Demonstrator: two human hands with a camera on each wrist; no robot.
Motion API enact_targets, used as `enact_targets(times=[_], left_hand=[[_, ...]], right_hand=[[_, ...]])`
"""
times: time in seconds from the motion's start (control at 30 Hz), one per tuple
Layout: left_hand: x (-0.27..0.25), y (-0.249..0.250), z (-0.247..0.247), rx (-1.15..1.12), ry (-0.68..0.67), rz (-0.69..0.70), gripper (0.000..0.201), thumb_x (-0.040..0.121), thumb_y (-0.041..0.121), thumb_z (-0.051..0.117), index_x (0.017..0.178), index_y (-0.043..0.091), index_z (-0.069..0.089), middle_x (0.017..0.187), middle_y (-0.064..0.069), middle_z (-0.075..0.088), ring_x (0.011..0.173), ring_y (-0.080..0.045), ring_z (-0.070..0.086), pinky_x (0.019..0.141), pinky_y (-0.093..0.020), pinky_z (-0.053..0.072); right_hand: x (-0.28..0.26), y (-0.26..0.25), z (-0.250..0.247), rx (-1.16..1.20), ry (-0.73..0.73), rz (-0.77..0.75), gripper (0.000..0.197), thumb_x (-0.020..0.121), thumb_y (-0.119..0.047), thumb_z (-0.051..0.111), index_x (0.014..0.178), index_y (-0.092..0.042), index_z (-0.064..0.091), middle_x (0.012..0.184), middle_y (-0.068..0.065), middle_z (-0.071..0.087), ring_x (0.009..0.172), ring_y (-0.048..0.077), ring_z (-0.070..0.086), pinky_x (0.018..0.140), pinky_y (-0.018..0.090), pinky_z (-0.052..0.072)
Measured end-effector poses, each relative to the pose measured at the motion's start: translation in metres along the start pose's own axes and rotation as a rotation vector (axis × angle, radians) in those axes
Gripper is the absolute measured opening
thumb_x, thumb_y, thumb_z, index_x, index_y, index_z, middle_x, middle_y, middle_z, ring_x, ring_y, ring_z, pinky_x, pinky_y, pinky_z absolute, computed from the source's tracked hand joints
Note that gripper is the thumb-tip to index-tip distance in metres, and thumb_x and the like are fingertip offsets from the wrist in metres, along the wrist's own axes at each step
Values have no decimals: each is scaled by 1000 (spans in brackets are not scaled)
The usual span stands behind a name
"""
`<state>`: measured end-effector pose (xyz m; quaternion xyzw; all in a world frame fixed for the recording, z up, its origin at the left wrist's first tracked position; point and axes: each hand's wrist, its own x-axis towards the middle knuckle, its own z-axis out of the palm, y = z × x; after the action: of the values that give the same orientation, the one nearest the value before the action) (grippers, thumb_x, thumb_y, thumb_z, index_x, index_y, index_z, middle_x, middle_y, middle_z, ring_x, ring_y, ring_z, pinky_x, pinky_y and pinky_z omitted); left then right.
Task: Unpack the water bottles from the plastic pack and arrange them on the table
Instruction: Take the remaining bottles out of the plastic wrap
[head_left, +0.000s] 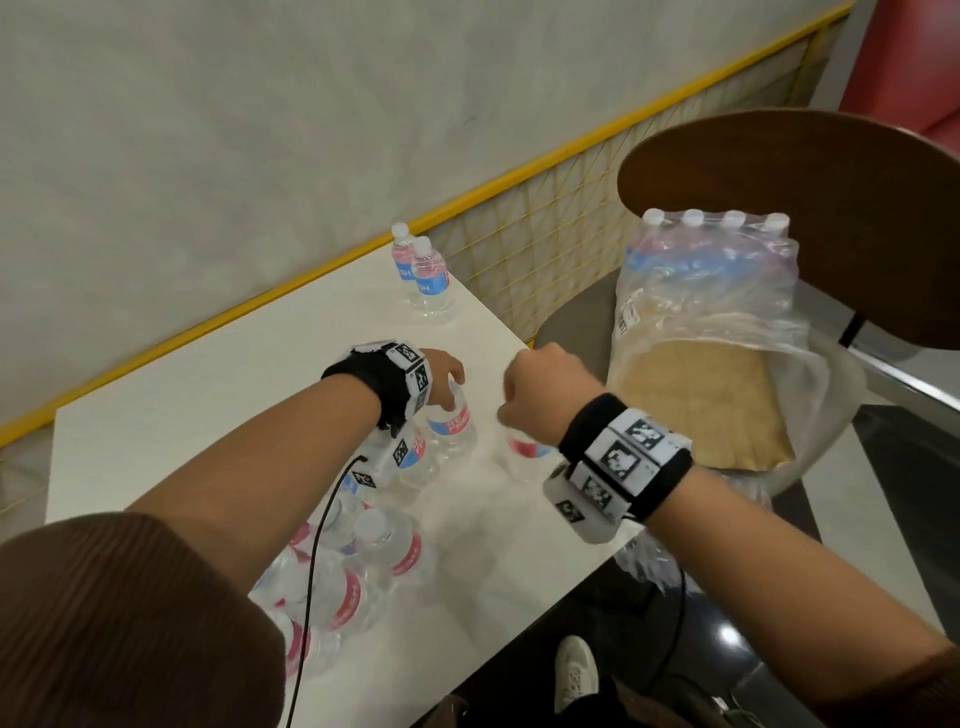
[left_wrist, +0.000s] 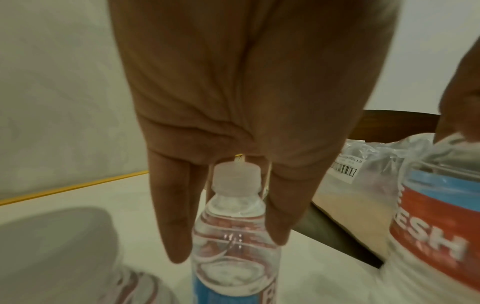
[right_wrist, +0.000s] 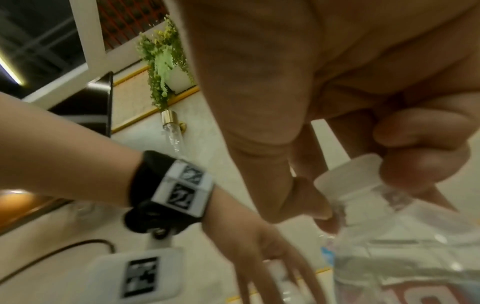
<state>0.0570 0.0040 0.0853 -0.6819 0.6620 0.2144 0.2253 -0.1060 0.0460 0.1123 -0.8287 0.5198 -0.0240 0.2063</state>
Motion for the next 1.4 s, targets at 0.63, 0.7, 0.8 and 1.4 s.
enact_targets(times=[0.63,0.7,0.8,1.4], left_hand=[[10,95,-64,75,278,321,36,90,33,58,122,17,57,137,-8,49,123,-25,48,98,-33,39],[14,126,-61,9,356,459,25,86,32,62,109,22,62,147,-8,36,133,-26,37,105,-37,36],[20,176,-45,-11,400,590,47,78,29,70,120,30,51,158,-3,8,145,-28,14,112,-45,32],[58,200,-74,-612,540,473,20,88,-3,40,92,9,55,85,-16,62,79,-34,58,68,-37,48]], right_hand=[[9,21,45,246,-332,-197,45,90,-28,61,131,-13,52,124,11,60,114,27,53,92,31,41],[14,57,43,233,-339,-77,39,88,-28,62,124,-13,59,119,9,62,110,26,55,88,29,42],[16,112,32,255,-353,133,31,87,-26,61,115,-11,63,110,8,67,100,23,61,87,29,47],[34,220,11,652,212,475,51,88,-17,62,135,-12,44,138,7,50,124,24,50,104,34,40]])
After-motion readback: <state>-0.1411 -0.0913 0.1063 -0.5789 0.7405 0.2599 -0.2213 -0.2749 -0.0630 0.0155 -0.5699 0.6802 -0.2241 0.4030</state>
